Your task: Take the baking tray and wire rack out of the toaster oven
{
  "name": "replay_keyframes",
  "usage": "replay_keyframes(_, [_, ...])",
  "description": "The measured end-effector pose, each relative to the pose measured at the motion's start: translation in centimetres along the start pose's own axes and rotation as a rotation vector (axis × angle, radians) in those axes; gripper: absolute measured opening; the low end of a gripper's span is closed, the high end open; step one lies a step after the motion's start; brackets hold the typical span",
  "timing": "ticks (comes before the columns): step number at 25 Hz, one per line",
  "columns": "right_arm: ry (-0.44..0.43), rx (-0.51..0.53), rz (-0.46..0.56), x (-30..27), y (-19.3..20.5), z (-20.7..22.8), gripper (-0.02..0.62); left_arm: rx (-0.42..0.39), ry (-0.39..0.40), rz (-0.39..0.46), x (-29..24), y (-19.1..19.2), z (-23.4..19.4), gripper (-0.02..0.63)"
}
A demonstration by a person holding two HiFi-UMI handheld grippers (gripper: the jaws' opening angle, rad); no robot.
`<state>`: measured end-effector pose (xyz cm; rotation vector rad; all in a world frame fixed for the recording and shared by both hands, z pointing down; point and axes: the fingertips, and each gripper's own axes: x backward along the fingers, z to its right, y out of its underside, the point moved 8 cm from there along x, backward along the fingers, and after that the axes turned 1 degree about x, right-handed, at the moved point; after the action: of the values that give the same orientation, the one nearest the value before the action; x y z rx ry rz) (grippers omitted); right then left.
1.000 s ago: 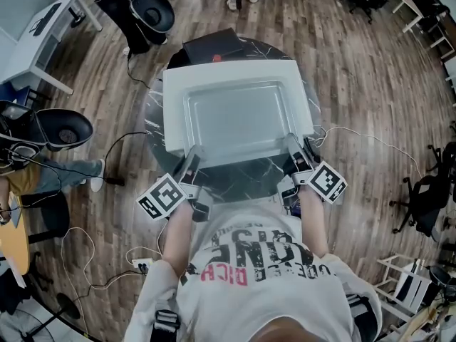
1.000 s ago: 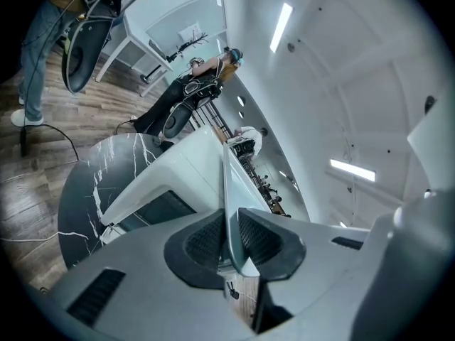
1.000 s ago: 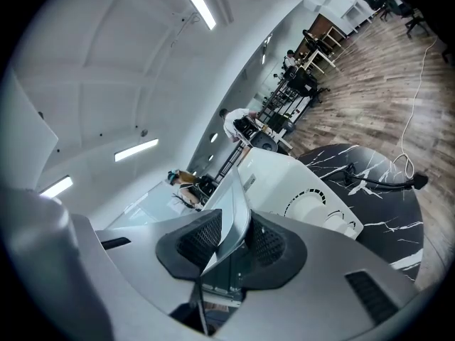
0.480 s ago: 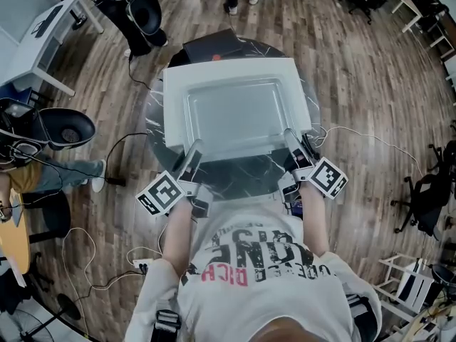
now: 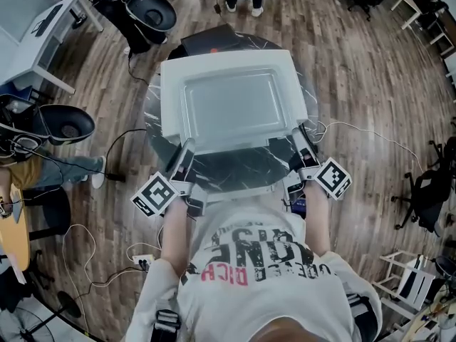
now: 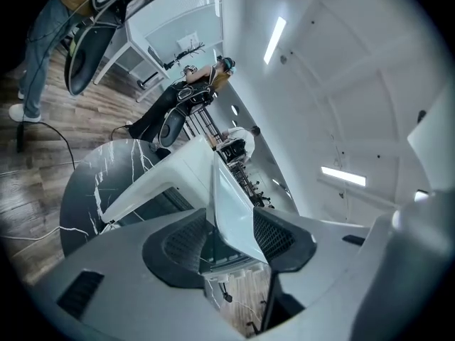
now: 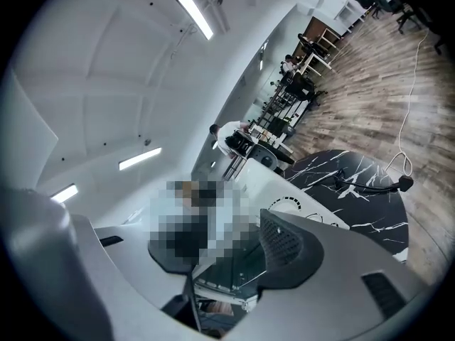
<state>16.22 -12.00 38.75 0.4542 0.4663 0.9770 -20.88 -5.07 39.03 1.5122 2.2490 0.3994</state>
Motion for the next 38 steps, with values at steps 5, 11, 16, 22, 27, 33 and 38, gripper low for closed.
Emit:
replay_keyframes(5, [0.052,-0.019,-0.006,1.9,0.4,1.1,0.186,0.004,-0.03,0.018,1.7,0.9,-0.5,0.186])
replay_keyframes(11, [0.042,-0.051,-0.036,4.3,1.6,2.1,0.186,0.014,-0.054,0.003,3.6,3.5,-0.3,0.186])
replay_keyframes(16, [0.04,-0.05,-0.061,6.9,2.2,2.9,0.186,0.018,-0.056,-0.02,4.5,6.3,0.7,0.187])
replay_keyframes(22, [-0.024,-0.028,-0.068,9.8,2.4,3.3,0.186,0.015,-0.065,-0.025,5.8,10.1,1.9,0.186])
replay_keyframes(27, [-0.112,-0.003,-0.093,10.5,3.4,3.4,0.184,-0.001,-0.095,0.017,7.2,12.3,1.7,0.186])
replay_keyframes(33, [-0.124,-0.035,-0.123,10.0,5.6,4.3,0.169,0.039,-0.063,0.104,7.1,13.7,0.4,0.186])
replay_keyframes(38, [-0.168,-0.056,-0.146,7.4,7.7,5.3,0.166,0.099,-0.033,0.142,4.4,14.1,-1.8,0.186])
